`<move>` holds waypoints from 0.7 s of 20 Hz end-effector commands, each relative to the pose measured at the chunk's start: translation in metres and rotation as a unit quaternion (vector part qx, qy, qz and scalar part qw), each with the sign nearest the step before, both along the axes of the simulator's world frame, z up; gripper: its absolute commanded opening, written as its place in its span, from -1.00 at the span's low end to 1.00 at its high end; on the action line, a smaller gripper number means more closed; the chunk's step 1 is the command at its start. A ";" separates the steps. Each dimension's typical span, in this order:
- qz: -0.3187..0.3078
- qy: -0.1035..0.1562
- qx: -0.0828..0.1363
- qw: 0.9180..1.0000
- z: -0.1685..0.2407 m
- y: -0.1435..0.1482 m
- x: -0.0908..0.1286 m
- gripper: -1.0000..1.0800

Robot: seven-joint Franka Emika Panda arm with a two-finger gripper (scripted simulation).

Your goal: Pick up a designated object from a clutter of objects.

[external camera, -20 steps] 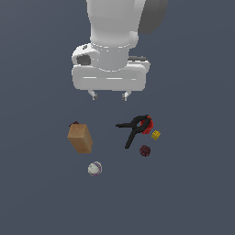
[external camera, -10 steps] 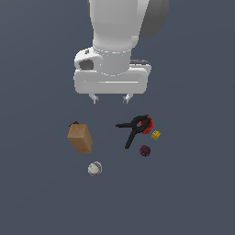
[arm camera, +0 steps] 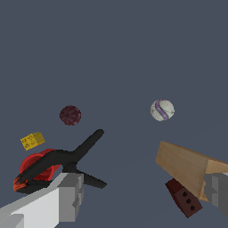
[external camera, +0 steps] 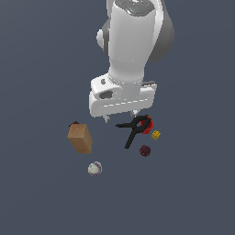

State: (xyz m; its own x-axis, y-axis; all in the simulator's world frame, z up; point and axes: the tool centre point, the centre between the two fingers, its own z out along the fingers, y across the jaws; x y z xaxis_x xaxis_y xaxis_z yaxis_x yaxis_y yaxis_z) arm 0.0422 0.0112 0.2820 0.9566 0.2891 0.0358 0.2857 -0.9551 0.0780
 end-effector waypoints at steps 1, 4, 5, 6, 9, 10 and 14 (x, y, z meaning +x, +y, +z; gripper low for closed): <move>0.042 0.006 -0.002 0.999 -0.022 0.013 0.007 0.92; 0.099 0.013 -0.002 0.995 -0.052 0.032 0.014 0.92; 0.118 0.015 -0.002 0.993 -0.063 0.038 0.016 0.92; 0.137 0.017 -0.002 0.990 -0.073 0.045 0.018 0.92; 0.194 0.024 0.001 0.981 -0.105 0.065 0.021 0.92; 0.212 0.026 0.002 0.977 -0.115 0.071 0.022 0.92; 0.273 0.031 0.008 0.961 -0.150 0.094 0.022 0.92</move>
State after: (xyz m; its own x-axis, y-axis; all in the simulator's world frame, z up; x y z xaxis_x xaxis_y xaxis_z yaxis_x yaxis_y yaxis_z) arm 0.0639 0.0967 0.1451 0.6978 0.7162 -0.0101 0.7160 -0.6971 0.0378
